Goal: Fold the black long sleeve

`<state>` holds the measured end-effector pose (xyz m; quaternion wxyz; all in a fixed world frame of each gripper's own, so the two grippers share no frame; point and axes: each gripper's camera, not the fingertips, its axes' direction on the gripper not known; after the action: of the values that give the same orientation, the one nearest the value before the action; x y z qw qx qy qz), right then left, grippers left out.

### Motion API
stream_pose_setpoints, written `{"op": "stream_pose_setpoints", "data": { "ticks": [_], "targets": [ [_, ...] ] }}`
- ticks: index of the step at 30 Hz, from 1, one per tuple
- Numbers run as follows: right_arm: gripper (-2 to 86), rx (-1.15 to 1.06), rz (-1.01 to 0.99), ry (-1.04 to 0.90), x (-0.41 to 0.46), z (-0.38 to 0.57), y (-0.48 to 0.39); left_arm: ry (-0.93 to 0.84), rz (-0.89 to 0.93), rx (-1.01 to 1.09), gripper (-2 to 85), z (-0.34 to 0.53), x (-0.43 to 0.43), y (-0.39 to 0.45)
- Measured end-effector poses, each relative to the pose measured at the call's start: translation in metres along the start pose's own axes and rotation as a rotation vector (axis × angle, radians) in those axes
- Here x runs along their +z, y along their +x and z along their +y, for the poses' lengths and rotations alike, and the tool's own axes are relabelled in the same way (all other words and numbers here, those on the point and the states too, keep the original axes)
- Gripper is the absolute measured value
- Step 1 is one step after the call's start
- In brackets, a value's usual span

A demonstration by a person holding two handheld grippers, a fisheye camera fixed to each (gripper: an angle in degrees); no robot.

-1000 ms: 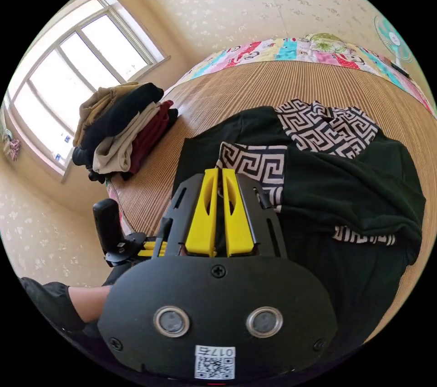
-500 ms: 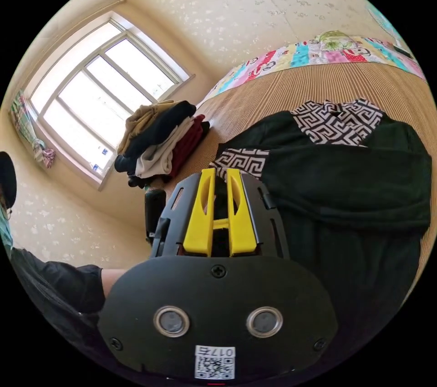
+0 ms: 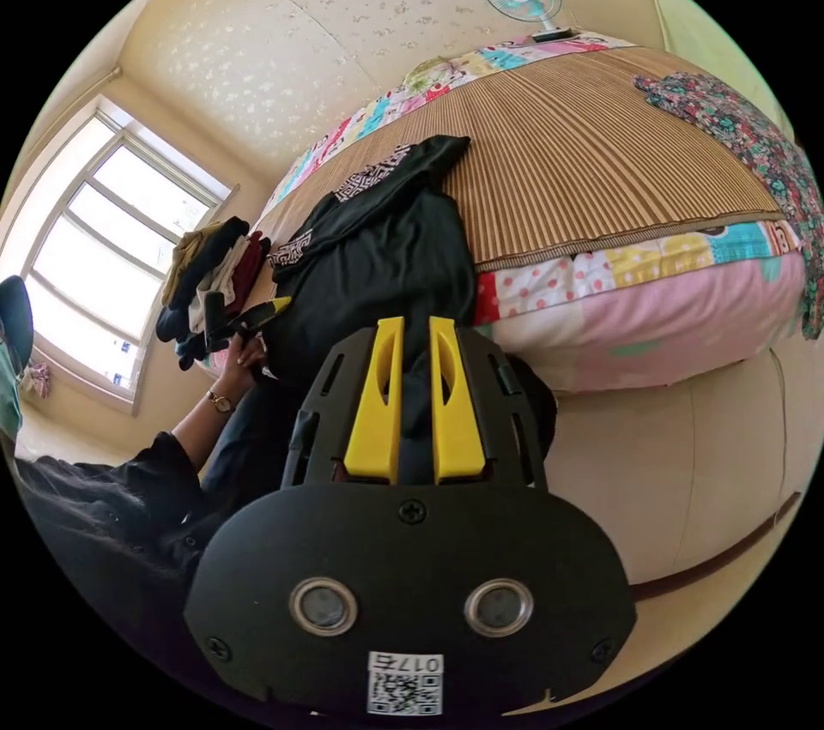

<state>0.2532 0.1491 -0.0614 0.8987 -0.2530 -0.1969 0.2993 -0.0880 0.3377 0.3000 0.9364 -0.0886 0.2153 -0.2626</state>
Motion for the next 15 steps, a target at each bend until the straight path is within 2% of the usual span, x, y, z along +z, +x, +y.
{"op": "stream_pose_setpoints", "data": {
  "ticks": [4,9,13,15],
  "targets": [
    [7.8,0.002,0.046,-0.057,-0.018,0.008,0.011,-0.065,-0.089,0.093,7.8,0.036,-0.021,0.035],
    [9.2,0.041,0.011,-0.120,-0.008,0.000,0.012,-0.235,-0.331,0.123,13.5,0.086,-0.030,0.072],
    [9.7,0.027,0.022,-0.137,0.004,-0.021,-0.010,-0.347,-0.351,0.114,13.7,0.081,-0.007,0.079],
    [9.8,0.015,0.020,-0.128,0.002,-0.029,-0.020,-0.476,-0.464,0.109,13.5,0.068,0.019,0.080]
  ]
}}
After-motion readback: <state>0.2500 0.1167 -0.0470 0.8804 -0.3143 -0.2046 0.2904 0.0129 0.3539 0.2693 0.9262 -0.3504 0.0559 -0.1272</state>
